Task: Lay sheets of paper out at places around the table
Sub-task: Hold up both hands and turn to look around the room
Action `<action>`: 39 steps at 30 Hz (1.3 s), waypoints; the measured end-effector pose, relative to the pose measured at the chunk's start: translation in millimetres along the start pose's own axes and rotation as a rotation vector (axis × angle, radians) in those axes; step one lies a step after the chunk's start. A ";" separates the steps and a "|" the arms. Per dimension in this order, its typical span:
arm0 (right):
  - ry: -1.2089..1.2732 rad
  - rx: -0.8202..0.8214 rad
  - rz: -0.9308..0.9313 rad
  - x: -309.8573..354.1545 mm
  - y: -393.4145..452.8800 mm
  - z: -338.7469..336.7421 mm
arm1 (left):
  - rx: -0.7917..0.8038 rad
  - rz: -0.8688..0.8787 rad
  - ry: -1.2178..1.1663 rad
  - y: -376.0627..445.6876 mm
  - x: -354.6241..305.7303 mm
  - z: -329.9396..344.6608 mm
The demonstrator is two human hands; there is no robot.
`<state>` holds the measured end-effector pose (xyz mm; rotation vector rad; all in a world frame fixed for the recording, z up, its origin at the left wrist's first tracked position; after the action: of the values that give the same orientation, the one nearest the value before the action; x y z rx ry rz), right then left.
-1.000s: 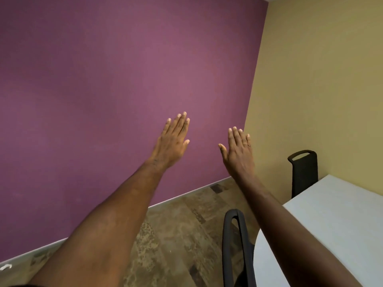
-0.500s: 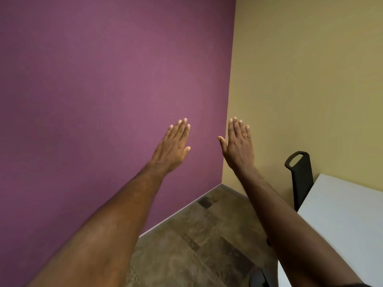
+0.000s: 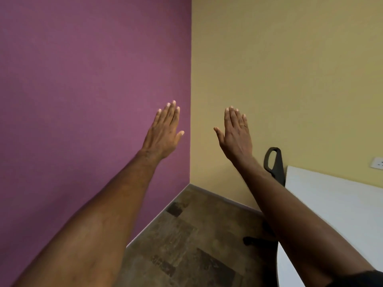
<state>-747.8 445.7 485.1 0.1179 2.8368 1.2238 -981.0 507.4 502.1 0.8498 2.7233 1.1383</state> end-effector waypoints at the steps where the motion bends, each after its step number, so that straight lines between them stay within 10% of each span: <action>1: -0.013 0.001 0.016 -9.4 10.0 11.2 | -0.004 0.015 -0.009 17.4 0.1 15.3; 15: -0.273 -0.018 0.320 -175.2 110.3 126.3 | -0.017 0.325 -0.371 259.3 -79.3 219.0; 39: -0.781 -0.056 0.827 -554.6 -15.8 3.7 | -0.067 0.823 -0.948 402.3 -608.6 282.1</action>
<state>-196.1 387.8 479.6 1.4951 2.0564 0.9844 -204.9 603.4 483.0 1.9445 1.5585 0.5827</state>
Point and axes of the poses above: each hand's wrist, its own y-axis towards the middle knuckle, its own z-axis out of the palm, x = y × z, the point moved 2 cm from there along y, towards the middle knuckle, and after that the axes turned 3 degrees about -z, right-handed, at the moved point
